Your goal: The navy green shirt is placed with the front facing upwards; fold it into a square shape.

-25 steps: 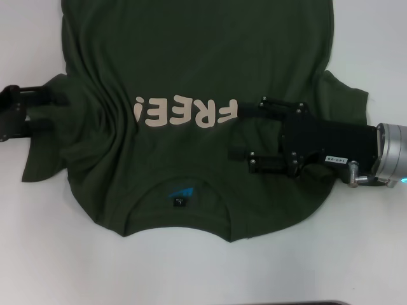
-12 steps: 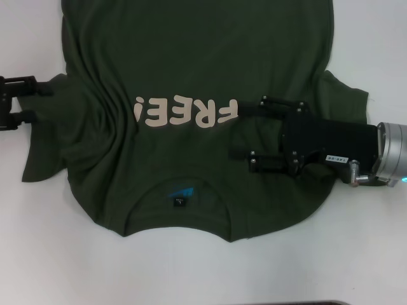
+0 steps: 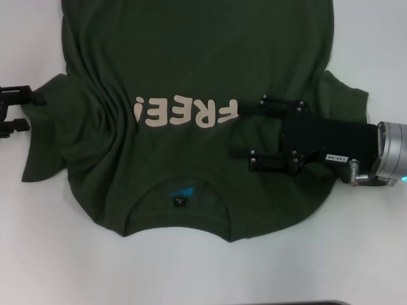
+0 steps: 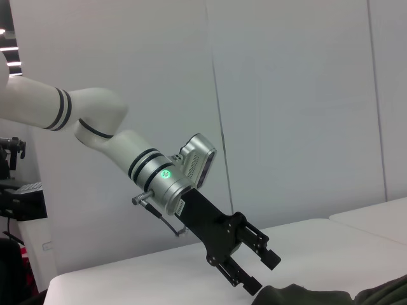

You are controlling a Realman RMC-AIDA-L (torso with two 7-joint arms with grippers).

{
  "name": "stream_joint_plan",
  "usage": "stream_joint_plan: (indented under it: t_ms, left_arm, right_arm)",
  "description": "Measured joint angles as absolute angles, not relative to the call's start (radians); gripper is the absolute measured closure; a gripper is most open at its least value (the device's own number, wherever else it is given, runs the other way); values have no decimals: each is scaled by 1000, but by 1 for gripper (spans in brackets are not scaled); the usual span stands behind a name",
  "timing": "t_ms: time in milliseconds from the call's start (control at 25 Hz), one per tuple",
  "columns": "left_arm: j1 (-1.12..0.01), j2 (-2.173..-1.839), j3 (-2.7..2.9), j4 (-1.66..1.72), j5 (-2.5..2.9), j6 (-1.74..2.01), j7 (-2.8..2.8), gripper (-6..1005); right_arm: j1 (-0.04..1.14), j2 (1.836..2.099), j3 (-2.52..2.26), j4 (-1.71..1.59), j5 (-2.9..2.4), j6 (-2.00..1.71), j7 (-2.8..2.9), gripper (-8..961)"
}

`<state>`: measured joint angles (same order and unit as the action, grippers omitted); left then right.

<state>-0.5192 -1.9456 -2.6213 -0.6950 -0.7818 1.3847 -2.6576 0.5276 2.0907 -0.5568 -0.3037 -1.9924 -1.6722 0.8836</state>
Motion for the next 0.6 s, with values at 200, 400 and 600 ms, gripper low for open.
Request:
stream_joint_plan:
  t_ms: [200, 400, 600]
  left_arm:
    - [-521, -1951, -2621, -695, -772, 1361, -2665, 249]
    - [-522, -1954, -2612, -693, -771, 1338, -2666, 250]
    - [-525, -1959, -2588, -691, -771, 1318, -2666, 250]
  right_arm:
    - [528, 2091, -557, -304, -1992, -1672, 884, 130]
    - [528, 2091, -557, -304, -1992, -1672, 884, 130]
    - [528, 2091, -557, -303, -1991, -1672, 884, 131]
